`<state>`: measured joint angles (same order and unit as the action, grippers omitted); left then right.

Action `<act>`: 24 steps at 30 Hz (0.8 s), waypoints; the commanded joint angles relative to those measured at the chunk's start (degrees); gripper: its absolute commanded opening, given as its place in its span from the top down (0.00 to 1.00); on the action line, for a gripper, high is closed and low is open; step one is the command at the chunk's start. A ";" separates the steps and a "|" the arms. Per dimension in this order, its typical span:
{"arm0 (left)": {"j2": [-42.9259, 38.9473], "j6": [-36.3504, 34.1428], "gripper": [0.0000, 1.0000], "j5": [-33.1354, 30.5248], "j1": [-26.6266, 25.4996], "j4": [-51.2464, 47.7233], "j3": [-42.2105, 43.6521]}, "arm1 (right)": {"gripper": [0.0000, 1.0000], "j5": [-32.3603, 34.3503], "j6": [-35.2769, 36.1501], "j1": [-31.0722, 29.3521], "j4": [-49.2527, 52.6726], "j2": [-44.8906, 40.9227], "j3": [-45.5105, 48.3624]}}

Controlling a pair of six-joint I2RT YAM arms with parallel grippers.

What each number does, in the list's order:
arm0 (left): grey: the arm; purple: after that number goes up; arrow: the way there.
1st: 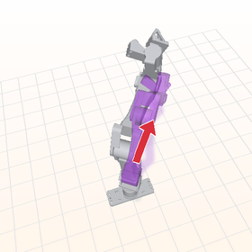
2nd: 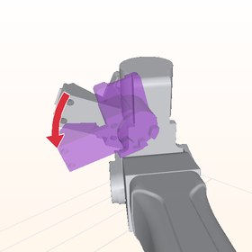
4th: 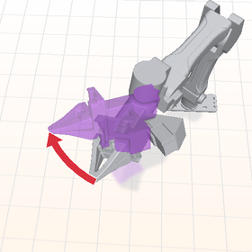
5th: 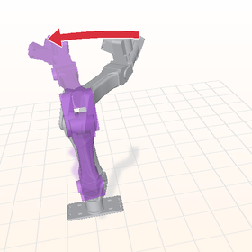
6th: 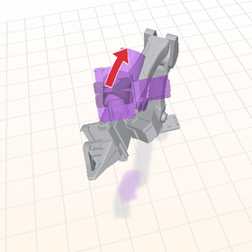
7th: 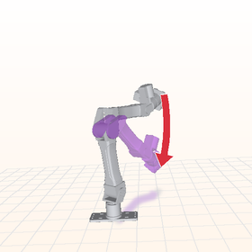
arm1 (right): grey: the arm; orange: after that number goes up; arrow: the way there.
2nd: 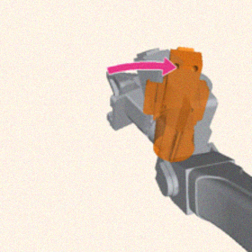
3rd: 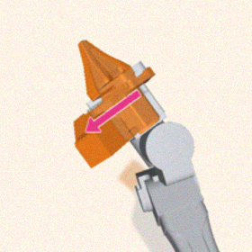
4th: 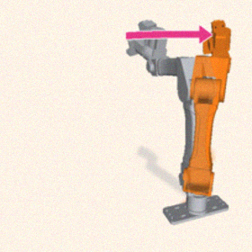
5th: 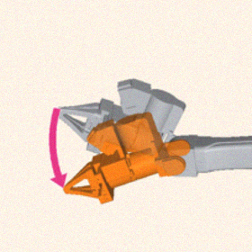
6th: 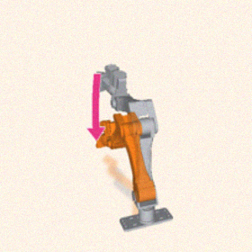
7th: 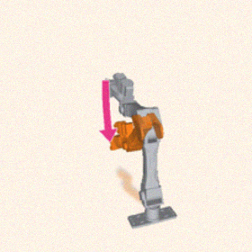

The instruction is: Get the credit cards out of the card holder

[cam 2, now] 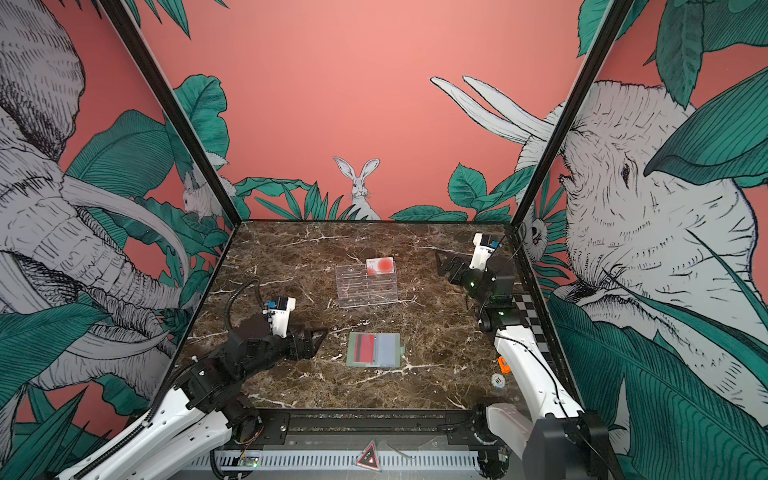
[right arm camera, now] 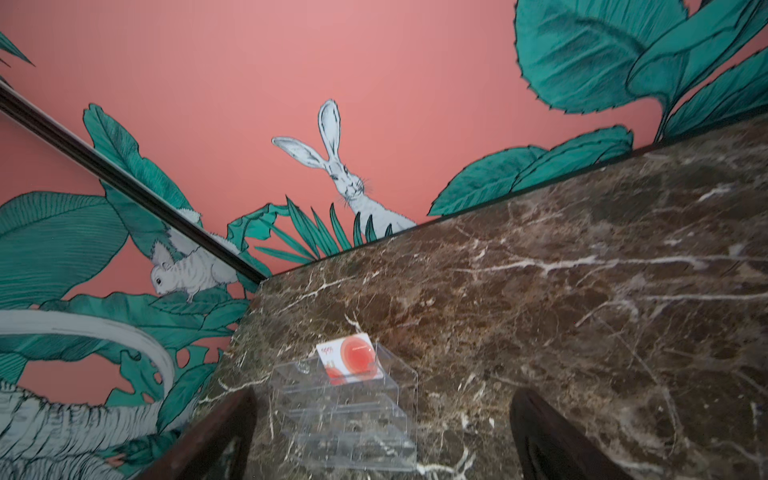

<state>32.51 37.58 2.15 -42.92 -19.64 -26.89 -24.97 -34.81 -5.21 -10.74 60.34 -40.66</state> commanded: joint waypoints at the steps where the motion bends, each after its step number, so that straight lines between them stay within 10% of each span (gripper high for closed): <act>1: 0.77 7.58 0.03 5.17 0.29 7.53 4.00 | 0.08 -7.06 -0.89 0.14 3.79 -1.63 1.54; 8: 2.34 13.76 0.11 8.62 0.36 14.71 8.63 | 0.17 -13.29 -6.03 -1.03 4.31 -6.37 10.34; 24: 18.67 20.52 0.31 14.46 0.10 27.71 11.65 | 0.37 -5.01 -5.18 -20.06 8.11 -1.74 11.43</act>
<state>50.04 56.29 15.73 -42.92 3.95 -15.59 -32.49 -40.40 -23.35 -1.69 57.04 -27.51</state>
